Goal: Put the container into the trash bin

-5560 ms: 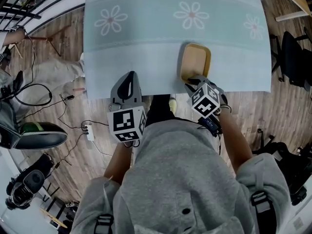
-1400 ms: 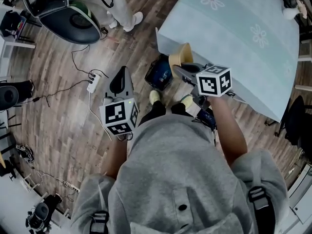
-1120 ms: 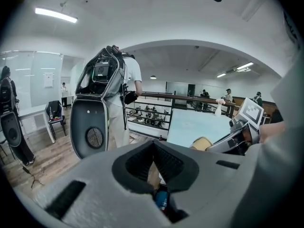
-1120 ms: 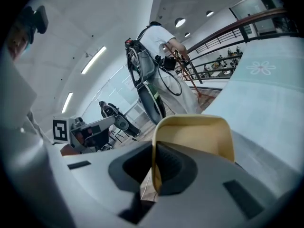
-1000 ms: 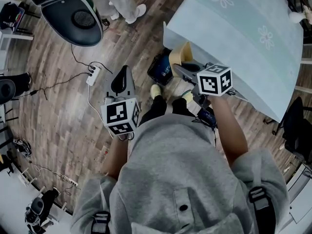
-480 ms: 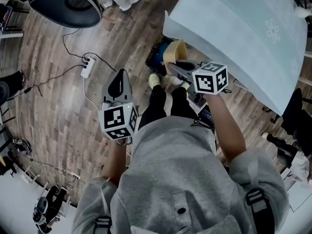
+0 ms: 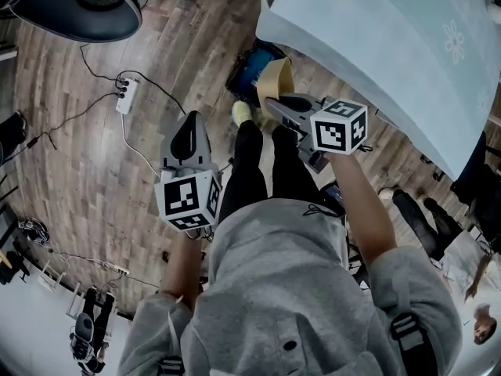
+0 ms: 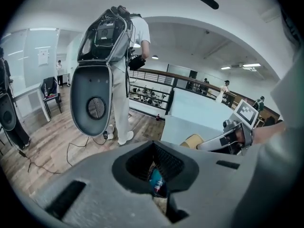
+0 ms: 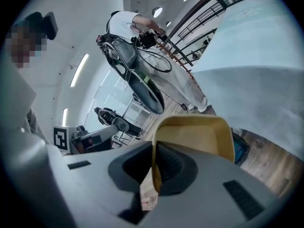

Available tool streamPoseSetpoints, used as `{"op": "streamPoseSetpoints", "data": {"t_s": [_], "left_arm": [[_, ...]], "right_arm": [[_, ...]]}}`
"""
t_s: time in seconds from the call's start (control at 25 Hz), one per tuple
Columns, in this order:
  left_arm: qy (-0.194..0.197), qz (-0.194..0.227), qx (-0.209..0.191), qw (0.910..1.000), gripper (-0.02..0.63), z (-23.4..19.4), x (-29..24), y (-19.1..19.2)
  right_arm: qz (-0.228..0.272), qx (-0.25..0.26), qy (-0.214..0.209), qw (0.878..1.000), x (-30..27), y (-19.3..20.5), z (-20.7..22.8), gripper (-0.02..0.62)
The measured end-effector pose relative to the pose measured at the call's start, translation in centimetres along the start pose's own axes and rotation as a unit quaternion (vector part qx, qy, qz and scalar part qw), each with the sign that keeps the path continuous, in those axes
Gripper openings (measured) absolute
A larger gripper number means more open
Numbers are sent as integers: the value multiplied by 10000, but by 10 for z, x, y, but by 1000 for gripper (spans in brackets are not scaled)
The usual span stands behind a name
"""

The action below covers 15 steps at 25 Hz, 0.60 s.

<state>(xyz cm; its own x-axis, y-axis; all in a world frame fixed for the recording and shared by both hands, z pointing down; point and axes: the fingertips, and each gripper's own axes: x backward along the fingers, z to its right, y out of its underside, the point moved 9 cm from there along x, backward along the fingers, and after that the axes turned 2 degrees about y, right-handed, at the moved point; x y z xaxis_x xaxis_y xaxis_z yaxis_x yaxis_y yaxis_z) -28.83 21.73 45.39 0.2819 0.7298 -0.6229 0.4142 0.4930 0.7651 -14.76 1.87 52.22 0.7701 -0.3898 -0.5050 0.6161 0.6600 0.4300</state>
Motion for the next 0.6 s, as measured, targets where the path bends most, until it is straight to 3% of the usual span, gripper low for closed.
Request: {"op": "streamPoseSetpoints", "data": {"t_s": [0.32, 0.6], "left_arm": [[-24, -283, 166, 9995, 20, -11, -17, 38], [-47, -384, 190, 9991, 20, -18, -22, 46]], "right_arm": [[67, -325, -98, 9994, -29, 23, 30, 31], [133, -523, -98, 9985, -41, 24, 45, 34]]}}
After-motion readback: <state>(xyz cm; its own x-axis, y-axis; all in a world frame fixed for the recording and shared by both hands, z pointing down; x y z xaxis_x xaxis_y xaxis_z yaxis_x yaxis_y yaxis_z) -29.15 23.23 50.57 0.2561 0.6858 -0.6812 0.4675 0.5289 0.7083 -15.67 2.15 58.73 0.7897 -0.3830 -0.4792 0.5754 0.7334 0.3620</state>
